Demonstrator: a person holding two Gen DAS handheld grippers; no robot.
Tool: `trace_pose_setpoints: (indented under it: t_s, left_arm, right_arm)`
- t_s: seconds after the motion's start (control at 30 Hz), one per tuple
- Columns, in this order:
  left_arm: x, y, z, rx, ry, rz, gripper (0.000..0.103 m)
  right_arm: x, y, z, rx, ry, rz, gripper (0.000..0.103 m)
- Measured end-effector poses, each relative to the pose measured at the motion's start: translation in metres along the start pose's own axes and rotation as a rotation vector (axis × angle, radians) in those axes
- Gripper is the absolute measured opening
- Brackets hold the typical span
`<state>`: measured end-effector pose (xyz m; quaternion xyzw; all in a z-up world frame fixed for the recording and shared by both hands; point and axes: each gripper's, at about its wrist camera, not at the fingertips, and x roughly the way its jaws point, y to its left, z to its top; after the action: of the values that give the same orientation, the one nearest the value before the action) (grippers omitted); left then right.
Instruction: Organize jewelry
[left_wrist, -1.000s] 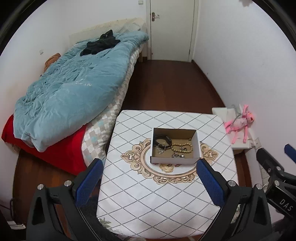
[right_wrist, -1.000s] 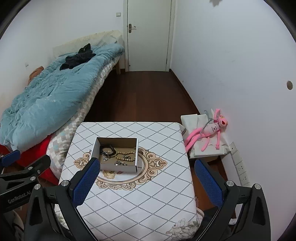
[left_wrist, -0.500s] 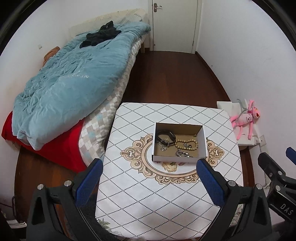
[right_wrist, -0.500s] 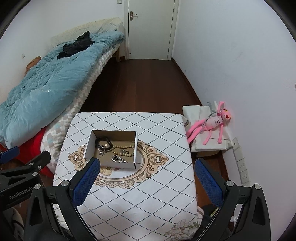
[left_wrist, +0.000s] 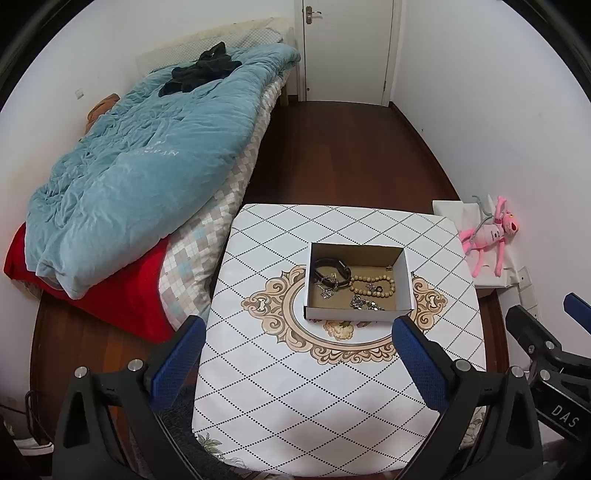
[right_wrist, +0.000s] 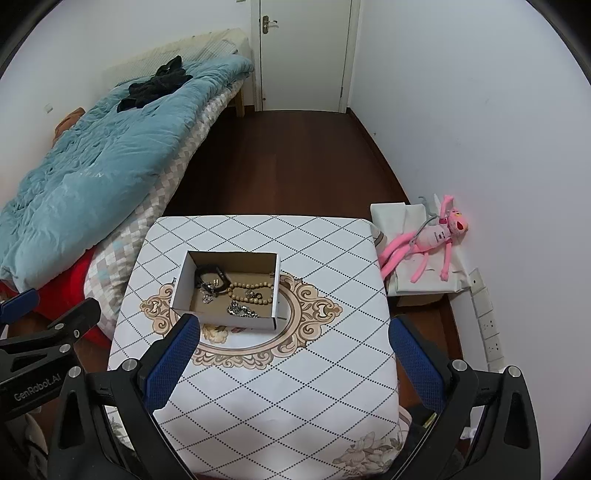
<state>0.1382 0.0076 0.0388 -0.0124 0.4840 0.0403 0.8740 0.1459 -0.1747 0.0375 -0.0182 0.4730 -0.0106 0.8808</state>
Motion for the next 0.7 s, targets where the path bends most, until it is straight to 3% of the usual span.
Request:
trace_pose_setpoints:
  t_s: [0.7]
  left_arm:
    - [-0.0018,0.0092,-0.0081,-0.001,0.009,0.003,0.103]
  right_arm:
    - [0.0007,0.0017,-0.0004,-0.010,0.014,0.003,0.103]
